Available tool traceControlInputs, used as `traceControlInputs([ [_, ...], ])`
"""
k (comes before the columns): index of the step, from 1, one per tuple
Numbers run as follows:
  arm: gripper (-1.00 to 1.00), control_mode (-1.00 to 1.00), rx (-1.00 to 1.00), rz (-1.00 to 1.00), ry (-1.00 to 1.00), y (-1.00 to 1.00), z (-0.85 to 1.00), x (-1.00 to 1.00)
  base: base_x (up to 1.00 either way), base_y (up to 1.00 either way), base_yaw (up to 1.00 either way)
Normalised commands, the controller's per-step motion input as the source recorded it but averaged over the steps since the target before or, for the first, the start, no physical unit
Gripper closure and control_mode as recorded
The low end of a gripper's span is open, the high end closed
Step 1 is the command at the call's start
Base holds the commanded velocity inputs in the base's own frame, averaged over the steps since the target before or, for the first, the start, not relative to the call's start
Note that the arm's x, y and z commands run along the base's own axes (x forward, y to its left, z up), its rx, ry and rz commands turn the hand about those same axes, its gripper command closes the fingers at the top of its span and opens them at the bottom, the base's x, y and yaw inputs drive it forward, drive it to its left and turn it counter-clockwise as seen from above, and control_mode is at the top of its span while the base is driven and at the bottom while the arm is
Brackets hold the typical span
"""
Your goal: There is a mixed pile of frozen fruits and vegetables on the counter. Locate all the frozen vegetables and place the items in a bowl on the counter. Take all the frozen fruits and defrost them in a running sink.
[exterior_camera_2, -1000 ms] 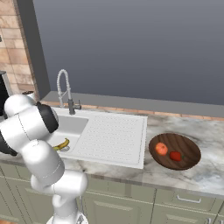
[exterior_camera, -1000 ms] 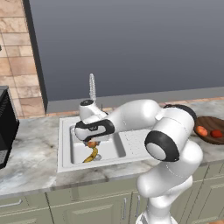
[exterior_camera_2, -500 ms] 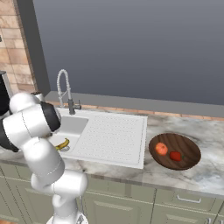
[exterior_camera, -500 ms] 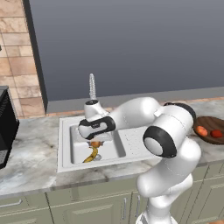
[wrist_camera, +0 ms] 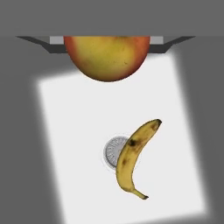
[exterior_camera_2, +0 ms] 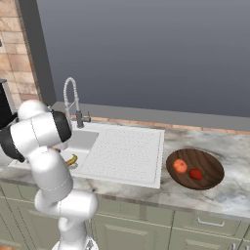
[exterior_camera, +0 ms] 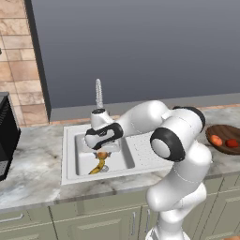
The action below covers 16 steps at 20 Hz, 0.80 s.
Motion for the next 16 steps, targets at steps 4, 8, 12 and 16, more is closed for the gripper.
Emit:
traceControlInputs([
  [4,1.00,-1.00,0.00,-0.02,0.01,0.00,-0.16,0.10,0.00,0.00,0.00],
  [8,1.00,-1.00,0.00,-0.02,0.00,0.00,-0.18,0.08,0.00,0.00,0.00],
  [12,1.00,-1.00,0.00,-0.02,0.00,0.00,-0.16,0.07,0.00,0.00,0.00],
  [16,1.00,-1.00,0.00,-0.02,0.00,0.00,-0.15,0.06,0.00,0.00,0.00],
])
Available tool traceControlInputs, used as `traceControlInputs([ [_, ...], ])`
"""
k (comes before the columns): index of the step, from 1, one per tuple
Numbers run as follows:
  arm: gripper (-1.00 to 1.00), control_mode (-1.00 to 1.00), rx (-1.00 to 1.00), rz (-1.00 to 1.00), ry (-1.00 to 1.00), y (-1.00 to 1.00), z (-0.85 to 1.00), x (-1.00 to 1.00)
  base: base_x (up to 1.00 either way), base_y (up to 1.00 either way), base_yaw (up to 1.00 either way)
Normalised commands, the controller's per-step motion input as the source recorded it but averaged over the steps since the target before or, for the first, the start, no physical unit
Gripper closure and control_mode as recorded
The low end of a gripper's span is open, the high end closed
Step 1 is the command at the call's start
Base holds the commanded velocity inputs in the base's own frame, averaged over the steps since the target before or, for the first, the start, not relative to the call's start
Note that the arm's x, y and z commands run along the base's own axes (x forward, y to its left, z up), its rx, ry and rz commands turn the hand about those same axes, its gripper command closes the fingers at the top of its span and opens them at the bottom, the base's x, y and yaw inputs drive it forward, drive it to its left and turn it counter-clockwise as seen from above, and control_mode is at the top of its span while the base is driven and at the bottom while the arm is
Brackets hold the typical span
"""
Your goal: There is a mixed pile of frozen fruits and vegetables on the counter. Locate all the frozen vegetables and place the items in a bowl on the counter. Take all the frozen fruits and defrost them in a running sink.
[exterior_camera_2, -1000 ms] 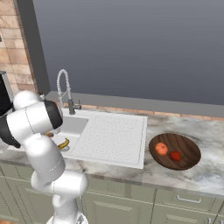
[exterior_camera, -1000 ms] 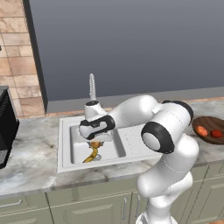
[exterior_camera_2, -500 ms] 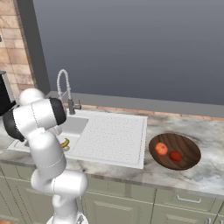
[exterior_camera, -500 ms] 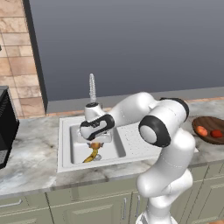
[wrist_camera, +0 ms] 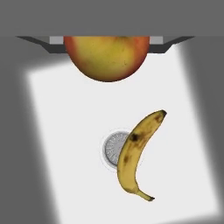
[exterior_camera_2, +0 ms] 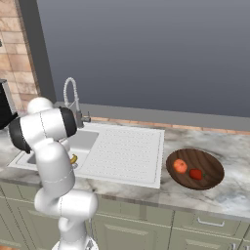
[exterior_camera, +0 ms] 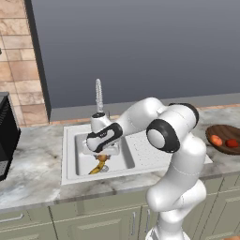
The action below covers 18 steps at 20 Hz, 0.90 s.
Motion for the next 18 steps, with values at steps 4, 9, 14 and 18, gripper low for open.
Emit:
traceControlInputs([
  [4,1.00,-1.00,0.00,-0.02,0.00,0.00,-0.16,0.04,0.00,0.00,0.00],
  [9,1.00,-1.00,0.00,-0.02,0.00,0.00,-0.15,0.04,0.00,0.00,0.00],
  [14,1.00,-1.00,0.00,-0.03,0.00,0.00,-0.14,0.05,0.00,0.00,0.00],
  [18,1.00,-1.00,0.00,-0.02,0.00,0.02,-0.14,0.04,0.00,0.00,0.00],
])
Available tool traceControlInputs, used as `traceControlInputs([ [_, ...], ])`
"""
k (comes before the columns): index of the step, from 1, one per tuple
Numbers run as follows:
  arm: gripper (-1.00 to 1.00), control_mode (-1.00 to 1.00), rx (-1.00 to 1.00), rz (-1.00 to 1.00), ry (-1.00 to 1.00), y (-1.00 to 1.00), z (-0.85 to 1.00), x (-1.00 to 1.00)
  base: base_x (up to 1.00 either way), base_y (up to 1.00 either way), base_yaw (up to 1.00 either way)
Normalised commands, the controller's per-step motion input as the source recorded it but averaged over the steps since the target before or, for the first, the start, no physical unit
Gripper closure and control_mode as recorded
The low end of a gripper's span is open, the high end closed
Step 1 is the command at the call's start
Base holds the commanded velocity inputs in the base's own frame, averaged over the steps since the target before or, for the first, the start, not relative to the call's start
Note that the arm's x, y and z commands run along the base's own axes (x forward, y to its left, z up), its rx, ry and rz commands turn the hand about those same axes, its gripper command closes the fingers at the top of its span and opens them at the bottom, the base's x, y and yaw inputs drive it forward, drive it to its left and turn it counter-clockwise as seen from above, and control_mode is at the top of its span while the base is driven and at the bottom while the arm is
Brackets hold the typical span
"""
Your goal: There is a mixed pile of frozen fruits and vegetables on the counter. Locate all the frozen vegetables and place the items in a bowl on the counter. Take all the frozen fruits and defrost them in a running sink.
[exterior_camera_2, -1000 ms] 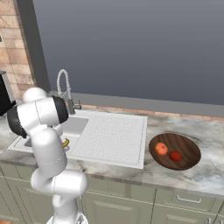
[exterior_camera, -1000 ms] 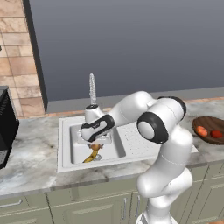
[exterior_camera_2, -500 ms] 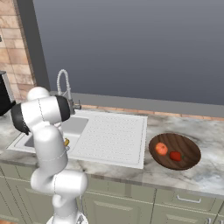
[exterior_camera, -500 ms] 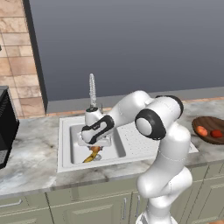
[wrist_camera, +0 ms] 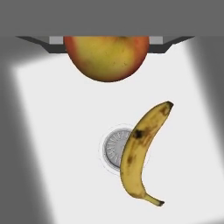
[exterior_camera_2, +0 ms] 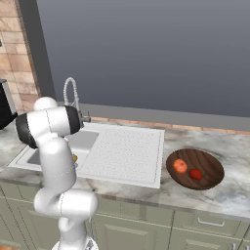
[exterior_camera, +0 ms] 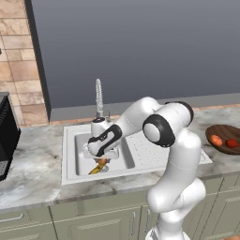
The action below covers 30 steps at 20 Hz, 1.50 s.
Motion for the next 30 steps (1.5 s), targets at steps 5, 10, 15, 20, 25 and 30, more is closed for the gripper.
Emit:
traceControlInputs([
  [5,1.00,-1.00,0.00,-0.02,0.00,0.05,-0.14,0.01,0.00,0.00,0.00],
  [10,1.00,-1.00,0.00,-0.02,0.00,0.04,-0.12,0.01,0.00,0.00,0.00],
  [15,1.00,-1.00,0.00,-0.02,0.00,0.00,-0.15,0.07,0.00,0.00,0.00],
  [20,1.00,-1.00,0.00,-0.02,0.00,0.02,-0.13,0.10,0.00,0.00,0.00],
  [25,1.00,-1.00,0.00,-0.02,0.00,0.07,-0.12,0.10,0.00,0.00,0.00],
  [30,1.00,-1.00,0.00,-0.01,0.00,0.07,-0.07,0.06,0.00,0.00,0.00],
])
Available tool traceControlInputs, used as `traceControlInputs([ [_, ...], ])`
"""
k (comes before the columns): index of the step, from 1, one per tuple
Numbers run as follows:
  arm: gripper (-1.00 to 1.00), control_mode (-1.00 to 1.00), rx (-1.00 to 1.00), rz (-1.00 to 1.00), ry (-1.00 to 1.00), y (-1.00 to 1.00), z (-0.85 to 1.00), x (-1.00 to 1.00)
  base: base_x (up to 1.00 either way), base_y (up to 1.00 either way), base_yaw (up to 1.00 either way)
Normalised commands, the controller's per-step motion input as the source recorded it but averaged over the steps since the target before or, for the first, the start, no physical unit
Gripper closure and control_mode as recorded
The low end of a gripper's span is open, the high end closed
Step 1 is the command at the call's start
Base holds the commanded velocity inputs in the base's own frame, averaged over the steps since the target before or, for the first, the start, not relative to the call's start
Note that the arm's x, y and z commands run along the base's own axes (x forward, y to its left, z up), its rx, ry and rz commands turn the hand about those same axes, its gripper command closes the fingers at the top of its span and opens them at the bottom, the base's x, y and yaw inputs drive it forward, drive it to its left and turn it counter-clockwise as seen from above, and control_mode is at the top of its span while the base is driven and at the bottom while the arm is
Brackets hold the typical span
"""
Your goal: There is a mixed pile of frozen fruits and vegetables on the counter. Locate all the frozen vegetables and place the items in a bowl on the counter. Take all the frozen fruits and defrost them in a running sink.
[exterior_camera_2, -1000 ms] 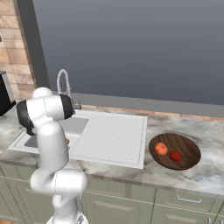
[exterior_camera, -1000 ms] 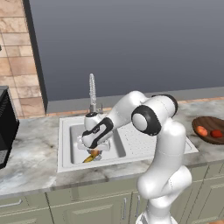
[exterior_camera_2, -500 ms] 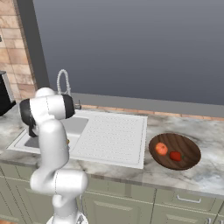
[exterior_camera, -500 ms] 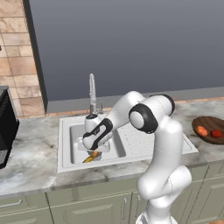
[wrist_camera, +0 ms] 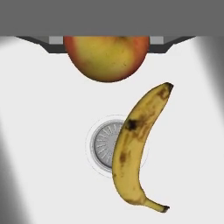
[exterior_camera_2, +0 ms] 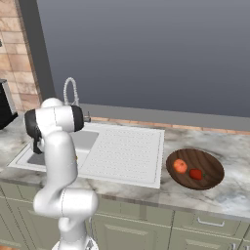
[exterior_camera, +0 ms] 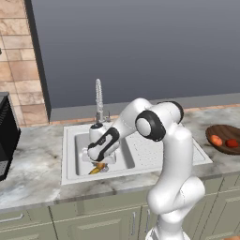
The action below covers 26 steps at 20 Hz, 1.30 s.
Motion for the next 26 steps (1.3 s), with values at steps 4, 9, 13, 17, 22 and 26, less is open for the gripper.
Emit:
traceControlInputs([
  [4,1.00,-1.00,0.00,-0.01,0.00,0.09,-0.06,0.06,0.00,0.00,0.00],
  [9,-1.00,-1.00,0.00,0.00,0.00,0.08,-0.07,0.04,0.00,0.00,0.00],
  [13,-1.00,-1.00,0.00,0.00,0.00,0.06,-0.07,0.04,0.00,0.00,0.00],
  [17,-1.00,-1.00,0.00,0.00,0.00,0.04,-0.07,0.02,0.00,0.00,0.00],
  [22,-1.00,-1.00,0.00,0.00,0.00,0.05,-0.05,0.03,0.00,0.00,0.00],
  [26,-1.00,-1.00,0.00,-0.01,0.00,0.02,0.08,0.02,0.00,0.00,0.00],
])
